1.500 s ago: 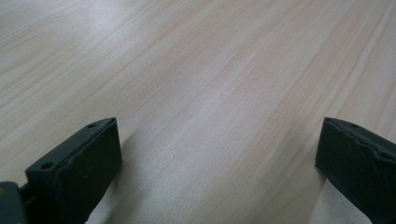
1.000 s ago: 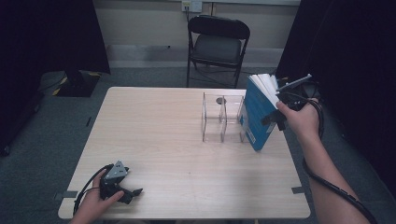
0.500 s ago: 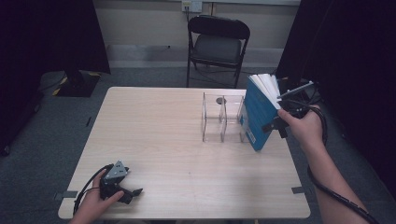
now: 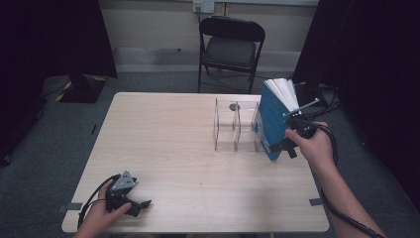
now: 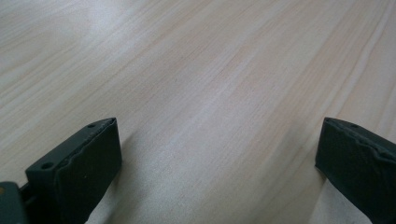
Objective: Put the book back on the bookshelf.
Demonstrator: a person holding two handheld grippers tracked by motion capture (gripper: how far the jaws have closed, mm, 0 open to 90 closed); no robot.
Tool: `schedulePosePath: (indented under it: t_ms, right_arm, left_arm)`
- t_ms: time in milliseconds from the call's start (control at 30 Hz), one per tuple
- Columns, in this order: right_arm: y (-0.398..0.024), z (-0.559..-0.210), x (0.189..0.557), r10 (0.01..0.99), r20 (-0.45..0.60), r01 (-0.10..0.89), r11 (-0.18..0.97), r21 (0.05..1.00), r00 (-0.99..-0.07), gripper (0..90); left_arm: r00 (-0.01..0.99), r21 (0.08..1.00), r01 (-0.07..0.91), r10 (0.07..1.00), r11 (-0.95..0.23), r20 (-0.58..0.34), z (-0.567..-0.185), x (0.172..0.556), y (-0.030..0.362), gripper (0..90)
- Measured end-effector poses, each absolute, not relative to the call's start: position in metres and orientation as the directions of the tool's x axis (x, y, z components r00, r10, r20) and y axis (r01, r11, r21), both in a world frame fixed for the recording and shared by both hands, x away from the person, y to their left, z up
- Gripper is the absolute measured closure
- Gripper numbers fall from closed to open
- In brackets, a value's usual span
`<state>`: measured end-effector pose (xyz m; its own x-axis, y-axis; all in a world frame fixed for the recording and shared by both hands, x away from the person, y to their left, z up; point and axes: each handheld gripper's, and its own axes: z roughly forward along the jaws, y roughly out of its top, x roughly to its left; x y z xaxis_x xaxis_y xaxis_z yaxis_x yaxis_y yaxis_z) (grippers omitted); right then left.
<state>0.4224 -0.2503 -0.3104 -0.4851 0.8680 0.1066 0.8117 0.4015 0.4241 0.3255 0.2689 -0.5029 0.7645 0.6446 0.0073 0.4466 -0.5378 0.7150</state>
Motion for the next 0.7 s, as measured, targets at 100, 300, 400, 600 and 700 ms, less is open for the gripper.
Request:
schedulePosePath:
  t_ms: [100, 300, 400, 600, 700]
  right_arm:
    - [-0.244, -0.318, 0.421, 0.852, 0.119, 0.805, 0.423, 0.416, -0.509, 18.5]
    - [-0.227, -0.331, 0.417, 0.832, 0.114, 0.786, 0.457, 0.416, -0.544, 18.8]
    - [-0.219, -0.337, 0.416, 0.822, 0.112, 0.78, 0.474, 0.408, -0.558, 18.8]
    - [-0.207, -0.348, 0.415, 0.805, 0.114, 0.771, 0.503, 0.39, -0.582, 17.7]
    - [-0.201, -0.353, 0.414, 0.796, 0.122, 0.764, 0.508, 0.398, -0.593, 17.7]
  left_arm:
    - [0.764, 0.715, 0.447, 0.645, -0.538, 0.008, -0.503, 0.326, 0.269, 0.0]
    - [0.762, 0.715, 0.454, 0.648, -0.531, -0.003, -0.503, 0.325, 0.268, 0.0]
    - [0.762, 0.714, 0.455, 0.648, -0.532, -0.003, -0.503, 0.325, 0.269, 0.0]
    - [0.771, 0.704, 0.447, 0.637, -0.552, 0.01, -0.502, 0.326, 0.27, 0.0]
    - [0.769, 0.705, 0.45, 0.64, -0.548, 0.006, -0.503, 0.325, 0.269, 0.0]
